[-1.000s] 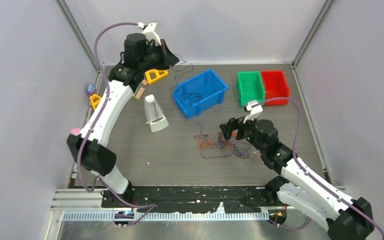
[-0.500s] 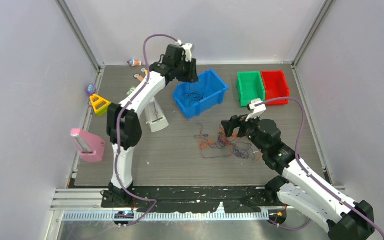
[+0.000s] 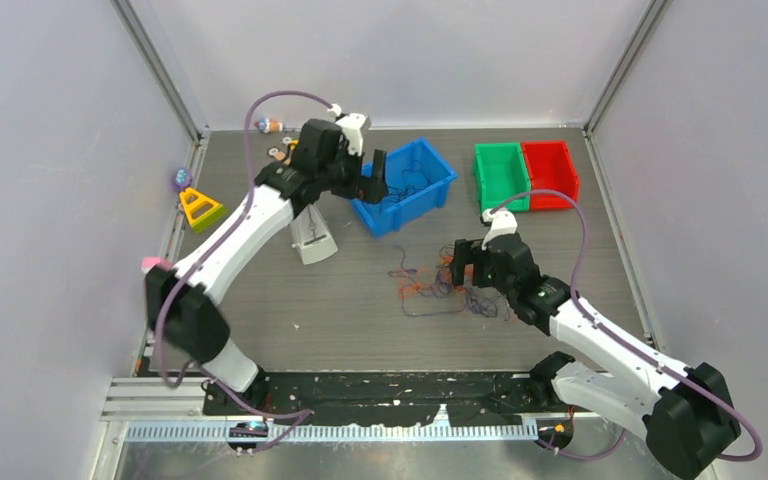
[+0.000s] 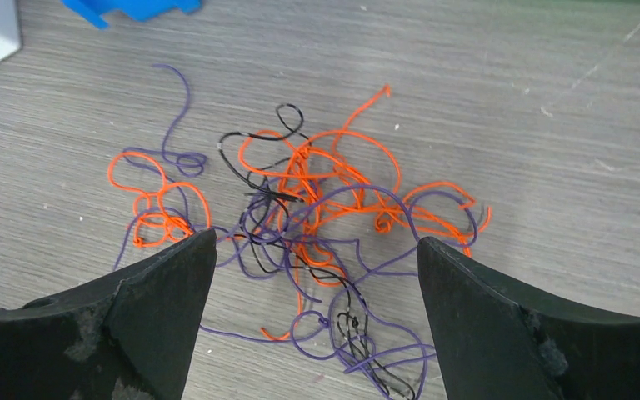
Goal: Untangle the cables
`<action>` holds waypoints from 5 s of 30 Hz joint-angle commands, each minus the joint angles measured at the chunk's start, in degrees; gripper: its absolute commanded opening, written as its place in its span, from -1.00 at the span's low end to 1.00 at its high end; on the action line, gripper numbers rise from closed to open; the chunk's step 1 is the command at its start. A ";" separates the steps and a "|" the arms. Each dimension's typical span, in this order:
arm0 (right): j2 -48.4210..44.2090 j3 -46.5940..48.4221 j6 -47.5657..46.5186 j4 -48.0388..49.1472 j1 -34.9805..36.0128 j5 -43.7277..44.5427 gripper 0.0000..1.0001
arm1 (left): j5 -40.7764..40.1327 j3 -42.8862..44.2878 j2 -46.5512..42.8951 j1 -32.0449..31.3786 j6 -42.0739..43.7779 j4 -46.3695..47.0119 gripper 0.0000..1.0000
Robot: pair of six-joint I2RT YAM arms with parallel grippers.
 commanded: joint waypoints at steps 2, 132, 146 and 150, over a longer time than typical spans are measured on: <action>2.86 0.09 3.05 -0.54 -0.08 1.73 0.84 | -2.08 -19.49 -15.84 -2.95 -0.77 12.06 0.99; 14.95 12.99 -11.81 31.64 16.19 -30.31 0.48 | -10.34 -35.98 -58.33 -9.37 -1.54 15.01 -1.00; 27.76 18.27 -10.40 43.81 18.22 -34.63 0.16 | -11.19 -31.87 -59.69 -9.39 -0.72 11.76 -1.00; 31.16 21.00 -10.32 43.90 19.03 -35.26 0.01 | -11.29 -31.21 -59.72 -9.36 -0.38 11.34 -1.00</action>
